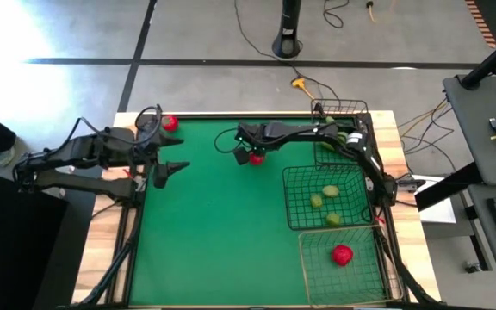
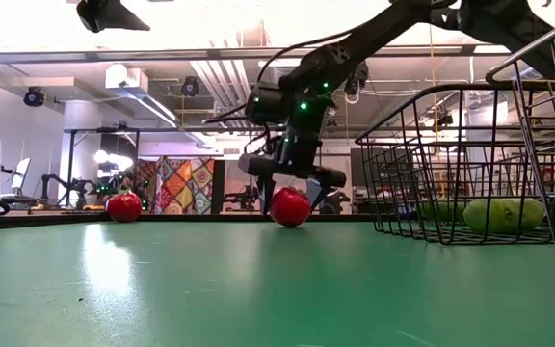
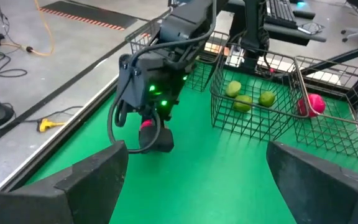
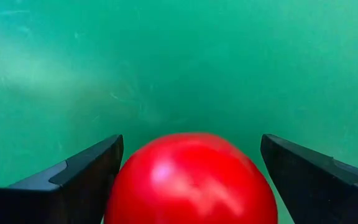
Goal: Sort produce into baskets
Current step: Put the bottom tomato into the gold wire basket, then put the tomato into the gold wire basket
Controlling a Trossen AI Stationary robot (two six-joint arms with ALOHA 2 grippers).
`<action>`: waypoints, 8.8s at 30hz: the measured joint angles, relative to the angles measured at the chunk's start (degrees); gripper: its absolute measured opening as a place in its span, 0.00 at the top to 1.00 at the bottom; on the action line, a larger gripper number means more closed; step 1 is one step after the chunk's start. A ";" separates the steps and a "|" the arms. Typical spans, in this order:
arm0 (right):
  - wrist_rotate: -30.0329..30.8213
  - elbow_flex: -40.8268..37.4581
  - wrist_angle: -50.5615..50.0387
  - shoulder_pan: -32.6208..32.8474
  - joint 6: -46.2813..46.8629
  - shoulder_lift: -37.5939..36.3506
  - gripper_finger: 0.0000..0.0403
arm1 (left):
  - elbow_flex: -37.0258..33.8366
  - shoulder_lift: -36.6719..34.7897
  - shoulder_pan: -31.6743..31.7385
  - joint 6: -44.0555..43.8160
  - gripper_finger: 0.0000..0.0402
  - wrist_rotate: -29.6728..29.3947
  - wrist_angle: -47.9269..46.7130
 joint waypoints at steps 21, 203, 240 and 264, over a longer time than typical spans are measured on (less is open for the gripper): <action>-6.72 0.00 -2.72 0.75 2.85 -0.89 0.16 | 0.00 -0.32 0.02 4.55 0.10 0.59 -0.37; 2.16 -5.95 -9.07 15.74 -4.84 -39.23 0.07 | -1.35 50.43 57.18 -32.24 0.10 -9.74 9.97; 2.25 -5.95 -9.02 19.78 -2.28 -39.25 0.07 | 15.82 69.40 55.05 -17.49 0.10 -0.40 -8.83; 2.32 -5.95 -8.96 19.78 -2.38 -39.25 0.07 | 13.81 69.14 51.89 -11.24 0.17 0.56 -7.52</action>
